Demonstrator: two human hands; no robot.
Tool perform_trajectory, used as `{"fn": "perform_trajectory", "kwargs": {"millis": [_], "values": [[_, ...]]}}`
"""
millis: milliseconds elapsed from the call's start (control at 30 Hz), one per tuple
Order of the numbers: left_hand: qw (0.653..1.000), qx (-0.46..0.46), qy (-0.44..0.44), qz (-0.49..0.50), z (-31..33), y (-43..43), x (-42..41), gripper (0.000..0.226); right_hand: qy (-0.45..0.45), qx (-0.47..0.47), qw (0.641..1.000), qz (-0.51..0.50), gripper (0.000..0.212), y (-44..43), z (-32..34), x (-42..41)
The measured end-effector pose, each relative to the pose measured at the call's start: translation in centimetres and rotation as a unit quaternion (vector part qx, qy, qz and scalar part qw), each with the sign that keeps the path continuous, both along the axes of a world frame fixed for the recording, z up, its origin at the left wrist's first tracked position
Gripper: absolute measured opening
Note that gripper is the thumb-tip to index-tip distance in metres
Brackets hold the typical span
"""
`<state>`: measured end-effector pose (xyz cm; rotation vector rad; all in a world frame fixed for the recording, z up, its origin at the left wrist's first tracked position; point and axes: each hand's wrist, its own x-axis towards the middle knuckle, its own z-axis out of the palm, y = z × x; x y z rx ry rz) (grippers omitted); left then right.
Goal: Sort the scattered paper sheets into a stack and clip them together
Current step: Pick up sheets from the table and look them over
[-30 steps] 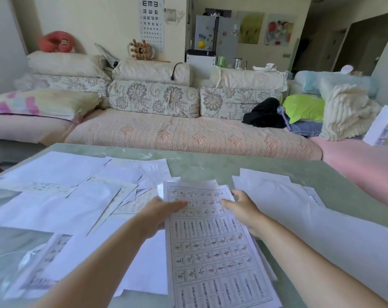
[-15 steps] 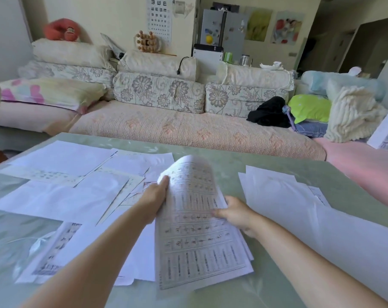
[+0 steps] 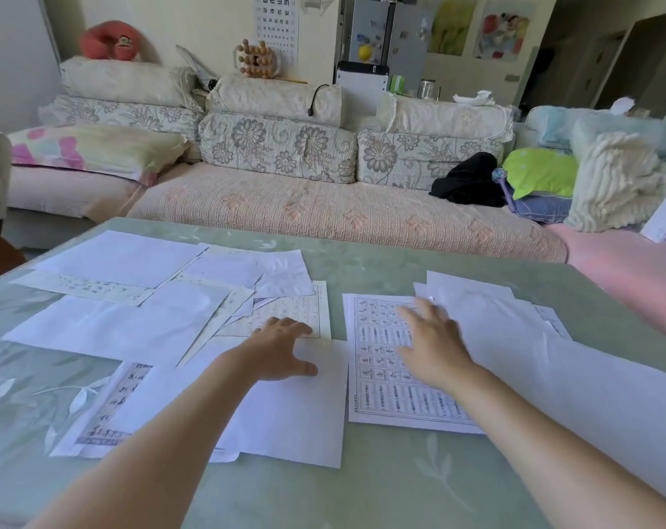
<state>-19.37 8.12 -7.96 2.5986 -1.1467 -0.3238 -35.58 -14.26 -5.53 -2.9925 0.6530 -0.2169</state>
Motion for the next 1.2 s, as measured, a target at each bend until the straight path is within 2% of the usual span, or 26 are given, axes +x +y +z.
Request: {"fn": "perform_trajectory", "kwargs": {"millis": [33, 100, 167, 267, 400, 533, 667, 867, 1033, 1133, 1200], "values": [[1.000, -0.003, -0.009, -0.007, 0.0, 0.1, -0.3, 0.075, 0.021, 0.064, 0.995, 0.075, 0.068, 1.4, 0.1, 0.2], [1.000, -0.004, -0.021, -0.023, 0.0, 0.7, -0.7, 0.079, 0.089, 0.155, 0.972, 0.151, 0.067, 4.0, 0.0, 0.2], [0.999, 0.010, -0.017, -0.039, 0.4, 1.8, -1.2, 0.091, 0.135, 0.118, 0.971, 0.157, 0.069, 5.5, -0.7, 0.2], [0.998, 0.023, 0.003, -0.059, 1.1, 4.2, -2.0, 0.106, 0.139, 0.037, 0.980, 0.134, 0.075, 6.3, -1.2, -0.3], [0.994, 0.049, 0.020, -0.097, 1.2, 7.6, -3.3, 0.118, 0.115, 0.037, 0.968, 0.221, 0.086, 7.7, -1.3, -1.4], [0.994, 0.037, -0.009, -0.099, 0.2, 9.9, -4.2, 0.118, 0.148, 0.034, 0.945, 0.291, 0.096, 10.0, -1.2, -2.5], [0.995, 0.021, -0.034, -0.092, 0.2, 11.0, -5.0, 0.099, 0.154, 0.040, 0.943, 0.291, 0.087, 11.3, -1.2, -3.0], [0.986, -0.004, -0.127, -0.105, 0.8, 10.1, -6.2, 0.059, 0.089, 0.005, 0.957, 0.276, 0.063, 11.5, -1.5, -2.5], [0.987, 0.010, -0.142, -0.073, 1.2, 8.7, -6.3, 0.044, -0.017, 0.074, 0.968, 0.241, 0.061, 11.0, -1.6, -1.3], [0.989, -0.001, -0.136, -0.052, 1.1, 8.2, -5.2, 0.037, -0.086, 0.041, 0.964, 0.247, 0.047, 9.6, -1.4, 0.1], [0.987, -0.015, -0.151, -0.054, 1.2, 8.0, -4.3, 0.041, -0.132, 0.002, 0.954, 0.270, 0.041, 8.6, -1.2, 1.1]]}}
